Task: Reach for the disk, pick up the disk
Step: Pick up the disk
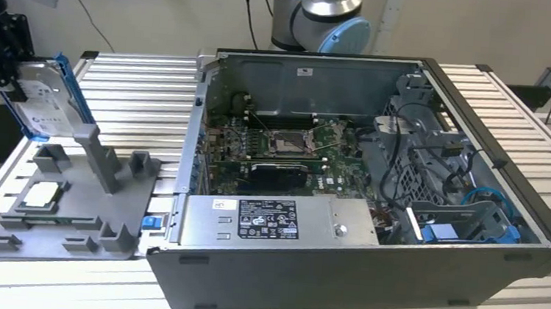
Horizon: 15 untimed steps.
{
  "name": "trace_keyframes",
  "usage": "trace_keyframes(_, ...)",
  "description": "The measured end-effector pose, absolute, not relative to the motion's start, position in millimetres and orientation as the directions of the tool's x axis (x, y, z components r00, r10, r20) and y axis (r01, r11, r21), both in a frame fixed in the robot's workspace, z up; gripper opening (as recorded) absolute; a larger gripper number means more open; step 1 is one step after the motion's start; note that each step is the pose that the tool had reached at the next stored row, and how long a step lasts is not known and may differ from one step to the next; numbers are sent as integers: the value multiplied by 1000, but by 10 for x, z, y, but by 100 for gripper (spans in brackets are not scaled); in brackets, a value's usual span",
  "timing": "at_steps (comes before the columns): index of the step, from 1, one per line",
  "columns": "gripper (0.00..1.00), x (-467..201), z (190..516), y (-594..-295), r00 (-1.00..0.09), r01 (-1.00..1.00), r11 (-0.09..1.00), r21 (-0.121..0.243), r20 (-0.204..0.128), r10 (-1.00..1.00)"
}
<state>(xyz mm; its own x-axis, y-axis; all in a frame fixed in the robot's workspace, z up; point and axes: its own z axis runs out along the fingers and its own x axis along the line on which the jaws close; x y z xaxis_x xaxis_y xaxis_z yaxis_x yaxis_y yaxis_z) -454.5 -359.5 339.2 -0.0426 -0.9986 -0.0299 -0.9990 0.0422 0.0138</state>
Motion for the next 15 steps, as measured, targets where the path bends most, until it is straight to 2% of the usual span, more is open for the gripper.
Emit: trace_keyframes(15,0,-4544,3576,-3595,-36,-999,36,14,-30,-999)
